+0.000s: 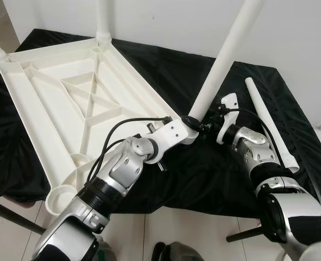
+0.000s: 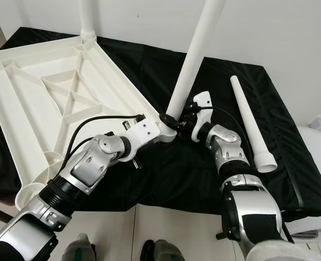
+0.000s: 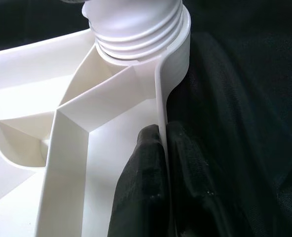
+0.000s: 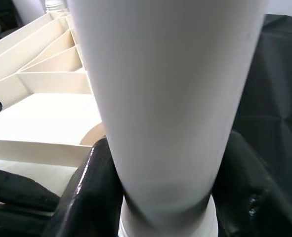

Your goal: Building children table

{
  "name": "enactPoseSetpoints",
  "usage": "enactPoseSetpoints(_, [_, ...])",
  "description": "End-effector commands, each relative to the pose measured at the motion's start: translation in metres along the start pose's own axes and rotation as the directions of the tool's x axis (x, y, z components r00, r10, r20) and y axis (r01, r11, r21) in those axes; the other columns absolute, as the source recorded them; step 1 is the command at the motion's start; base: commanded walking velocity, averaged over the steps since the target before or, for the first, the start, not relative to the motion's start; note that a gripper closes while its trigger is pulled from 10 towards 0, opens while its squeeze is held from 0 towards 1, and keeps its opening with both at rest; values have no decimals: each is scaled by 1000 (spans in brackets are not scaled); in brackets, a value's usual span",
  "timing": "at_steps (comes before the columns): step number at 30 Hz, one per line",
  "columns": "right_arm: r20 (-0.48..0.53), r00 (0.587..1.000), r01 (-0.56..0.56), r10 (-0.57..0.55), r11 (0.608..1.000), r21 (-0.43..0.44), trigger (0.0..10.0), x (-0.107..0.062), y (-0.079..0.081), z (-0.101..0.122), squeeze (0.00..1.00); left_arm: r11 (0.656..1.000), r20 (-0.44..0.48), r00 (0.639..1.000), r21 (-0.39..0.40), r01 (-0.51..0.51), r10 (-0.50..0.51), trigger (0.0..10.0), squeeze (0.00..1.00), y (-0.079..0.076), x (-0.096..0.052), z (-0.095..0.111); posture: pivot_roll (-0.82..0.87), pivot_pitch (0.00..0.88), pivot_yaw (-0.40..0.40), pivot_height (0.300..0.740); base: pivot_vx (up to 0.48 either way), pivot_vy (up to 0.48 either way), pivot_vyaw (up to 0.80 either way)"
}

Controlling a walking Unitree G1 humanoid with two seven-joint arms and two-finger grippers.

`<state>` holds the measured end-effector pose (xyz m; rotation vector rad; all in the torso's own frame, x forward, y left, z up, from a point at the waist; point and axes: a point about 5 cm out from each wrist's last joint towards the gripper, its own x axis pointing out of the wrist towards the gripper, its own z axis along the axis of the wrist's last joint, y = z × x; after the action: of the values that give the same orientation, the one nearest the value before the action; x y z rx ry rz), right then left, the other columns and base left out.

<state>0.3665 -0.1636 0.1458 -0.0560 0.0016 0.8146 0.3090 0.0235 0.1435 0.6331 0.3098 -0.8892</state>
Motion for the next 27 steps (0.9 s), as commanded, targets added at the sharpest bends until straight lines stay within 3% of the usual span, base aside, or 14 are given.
enactPoseSetpoints(1, [-7, 999, 38, -38, 999, -2, 0, -9, -10, 1, 0, 999, 28, 999, 30, 18, -19, 10000, 0, -5, 1, 9, 101, 27, -115, 740, 0, 0, 0])
enactPoseSetpoints(3, [-7, 999, 33, -33, 999, -1, 0, -11, -11, 0, 0, 999, 29, 999, 28, 19, -19, 10000, 0, -5, 1, 10, 97, 27, -115, 740, 0, 0, 0])
enactPoseSetpoints(4, [-12, 999, 36, -36, 999, -4, 10000, -12, -11, -1, 0, 999, 30, 999, 28, 19, -20, 10000, 0, -5, 1, 10, 96, 28, -115, 740, 0, 0, 0])
enactPoseSetpoints(16, [32, 999, 40, -42, 997, 68, 10000, -10, 2, -13, 0, 999, 30, 999, 23, 23, -24, 10000, 0, -7, 1, 9, 94, 31, -122, 740, 0, 0, 0])
enactPoseSetpoints(21, [86, 989, 116, -123, 990, 83, 10000, 4, 20, -12, 0, 999, 31, 999, 26, 34, -34, 10000, 0, -11, 2, 9, 90, 30, -122, 740, 0, 0, 0])
enactPoseSetpoints(27, [113, 979, 156, -168, 982, 107, 10000, 10, 26, -8, 0, 999, 31, 999, 27, 37, -37, 10000, 0, -11, 2, 9, 93, 28, -125, 740, 0, 0, 0])
